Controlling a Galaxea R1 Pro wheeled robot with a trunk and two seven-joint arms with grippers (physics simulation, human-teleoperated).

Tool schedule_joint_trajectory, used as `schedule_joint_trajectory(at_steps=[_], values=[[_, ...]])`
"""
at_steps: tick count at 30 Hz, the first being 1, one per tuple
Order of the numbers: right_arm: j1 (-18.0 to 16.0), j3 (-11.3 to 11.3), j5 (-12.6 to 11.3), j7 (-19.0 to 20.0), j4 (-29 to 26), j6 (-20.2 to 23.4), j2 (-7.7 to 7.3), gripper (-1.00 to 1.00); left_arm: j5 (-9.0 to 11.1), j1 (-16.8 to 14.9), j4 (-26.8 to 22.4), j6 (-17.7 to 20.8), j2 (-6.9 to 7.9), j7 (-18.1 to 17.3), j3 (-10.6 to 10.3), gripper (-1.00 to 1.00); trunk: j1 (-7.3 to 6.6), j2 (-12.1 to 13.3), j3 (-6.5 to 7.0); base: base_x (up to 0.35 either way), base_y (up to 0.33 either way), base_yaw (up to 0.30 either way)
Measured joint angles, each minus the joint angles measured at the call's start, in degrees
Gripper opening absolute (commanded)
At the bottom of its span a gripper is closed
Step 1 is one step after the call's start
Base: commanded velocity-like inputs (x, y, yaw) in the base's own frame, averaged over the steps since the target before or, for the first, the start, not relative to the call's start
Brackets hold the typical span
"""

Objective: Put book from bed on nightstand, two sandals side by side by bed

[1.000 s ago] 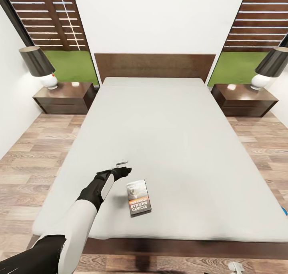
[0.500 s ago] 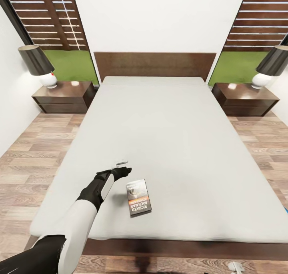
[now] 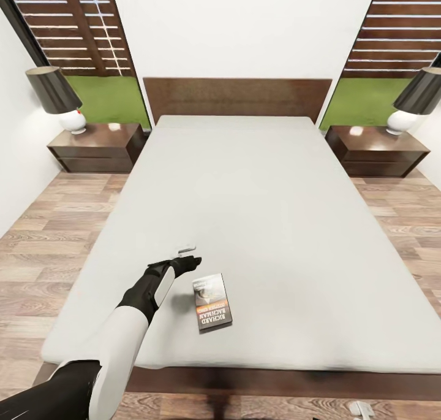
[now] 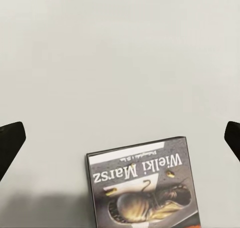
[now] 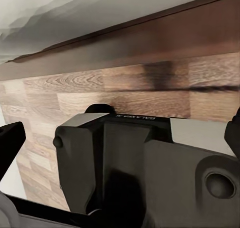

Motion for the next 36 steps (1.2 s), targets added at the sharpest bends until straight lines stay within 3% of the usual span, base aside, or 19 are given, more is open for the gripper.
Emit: schedule_joint_trajectory(at_steps=[36], values=[[0.0,0.0,0.0,0.0,0.0,0.0,0.00,1.00,0.0,0.0,0.0,0.0,0.00,0.0,0.0,1.00,7.91,-14.4,-6.47,0.000,0.000,0.000]])
